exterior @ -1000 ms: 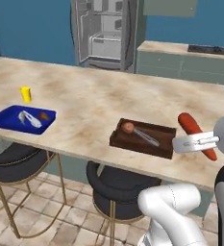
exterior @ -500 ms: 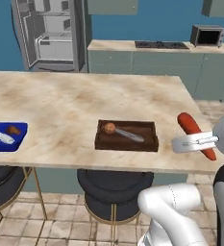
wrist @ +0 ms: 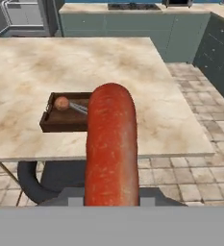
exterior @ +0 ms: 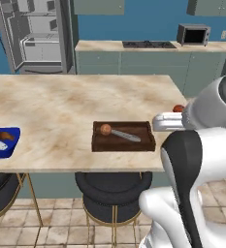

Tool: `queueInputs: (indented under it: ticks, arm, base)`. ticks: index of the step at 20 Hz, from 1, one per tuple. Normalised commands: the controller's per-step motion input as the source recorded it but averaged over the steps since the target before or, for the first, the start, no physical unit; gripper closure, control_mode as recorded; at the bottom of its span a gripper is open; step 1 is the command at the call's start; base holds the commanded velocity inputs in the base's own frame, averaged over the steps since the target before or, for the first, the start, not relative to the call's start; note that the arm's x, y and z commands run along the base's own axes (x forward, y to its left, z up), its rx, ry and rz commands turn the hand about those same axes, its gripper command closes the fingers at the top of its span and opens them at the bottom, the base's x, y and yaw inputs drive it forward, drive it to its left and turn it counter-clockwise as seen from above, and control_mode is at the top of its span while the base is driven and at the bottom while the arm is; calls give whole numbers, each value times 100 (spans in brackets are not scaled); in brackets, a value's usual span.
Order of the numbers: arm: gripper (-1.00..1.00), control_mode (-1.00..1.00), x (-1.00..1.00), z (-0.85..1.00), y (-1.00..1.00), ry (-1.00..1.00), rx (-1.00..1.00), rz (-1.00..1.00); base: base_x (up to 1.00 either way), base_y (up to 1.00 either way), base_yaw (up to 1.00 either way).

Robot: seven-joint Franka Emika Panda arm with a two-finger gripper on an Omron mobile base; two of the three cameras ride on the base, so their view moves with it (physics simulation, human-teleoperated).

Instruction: Gather the carrot and onion from the fridge and place them on a tray on the dining counter. Then gather the chicken drumstick and fish from the fridge and place them on the other tray.

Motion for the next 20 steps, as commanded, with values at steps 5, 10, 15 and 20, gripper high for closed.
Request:
queueInputs:
  ticks: [5, 10, 15, 20]
  arm:
    - [100, -100, 62, -20, -34, 13, 2, -19]
    - [100, -100, 54, -33, -32, 11, 7, 0]
    - [100, -100, 69, -30, 3, 9, 0, 0]
    - [100, -100, 61, -34, 4, 20, -1, 1]
  base:
    - [0, 0, 0]
    - [0, 0, 0]
    - [0, 0, 0]
    - [0, 0, 0]
